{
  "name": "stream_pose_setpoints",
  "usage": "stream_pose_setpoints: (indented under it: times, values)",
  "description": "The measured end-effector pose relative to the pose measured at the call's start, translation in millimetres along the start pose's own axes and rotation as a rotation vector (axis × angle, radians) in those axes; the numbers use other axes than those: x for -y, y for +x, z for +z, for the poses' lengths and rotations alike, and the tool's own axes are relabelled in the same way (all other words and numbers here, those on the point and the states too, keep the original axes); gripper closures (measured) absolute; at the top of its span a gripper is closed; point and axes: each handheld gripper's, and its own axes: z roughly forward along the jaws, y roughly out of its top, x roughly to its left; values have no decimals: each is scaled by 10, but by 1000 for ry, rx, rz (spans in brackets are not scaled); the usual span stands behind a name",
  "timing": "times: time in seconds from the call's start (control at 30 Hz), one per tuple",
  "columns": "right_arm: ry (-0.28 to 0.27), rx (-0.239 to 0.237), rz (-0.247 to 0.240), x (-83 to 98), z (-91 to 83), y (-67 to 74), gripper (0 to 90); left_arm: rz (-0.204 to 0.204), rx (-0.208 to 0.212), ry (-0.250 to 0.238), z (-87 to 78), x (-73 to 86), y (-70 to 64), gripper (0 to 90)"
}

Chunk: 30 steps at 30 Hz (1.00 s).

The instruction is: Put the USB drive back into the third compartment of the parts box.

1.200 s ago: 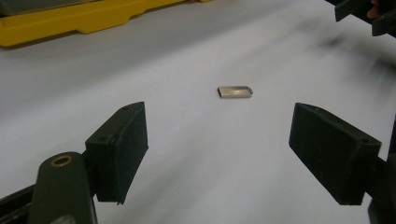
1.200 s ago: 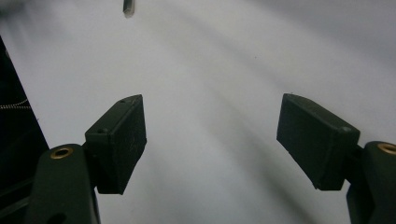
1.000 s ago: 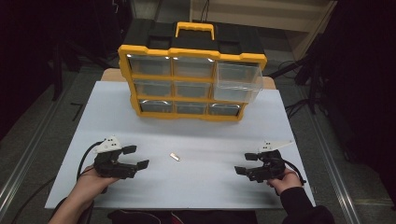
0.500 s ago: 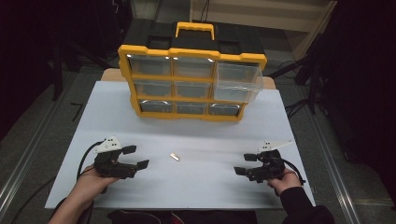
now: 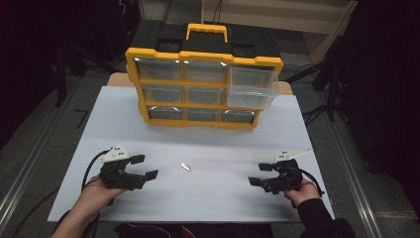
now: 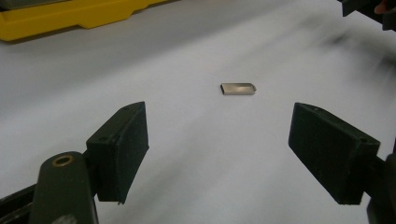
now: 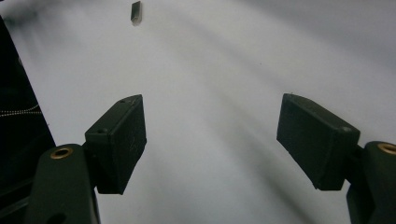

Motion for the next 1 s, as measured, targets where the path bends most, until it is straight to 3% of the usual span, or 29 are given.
stream_pose_setpoints:
  times: [0.27,0.53,0.63,0.7,0.83,0.93,1.0]
  values:
    - [-37,-42,32,-17,-13,-15,220,0,3,0,2,0,-1,211]
    - [-28,-36,20,-40,-1,2,220,1,3,0,-1,-1,1,211]
    - [-57,-33,39,-111,13,36,220,1,3,0,0,-1,1,211]
    - [-45,-6,18,-153,46,58,220,2,2,1,0,-2,3,211]
    - [-31,-38,24,-234,105,74,220,0,2,0,0,0,5,211]
    - [-28,-63,5,-278,137,93,220,1,1,1,-3,1,7,211]
    - [-19,-53,-17,-299,154,113,220,1,1,1,-3,2,7,211]
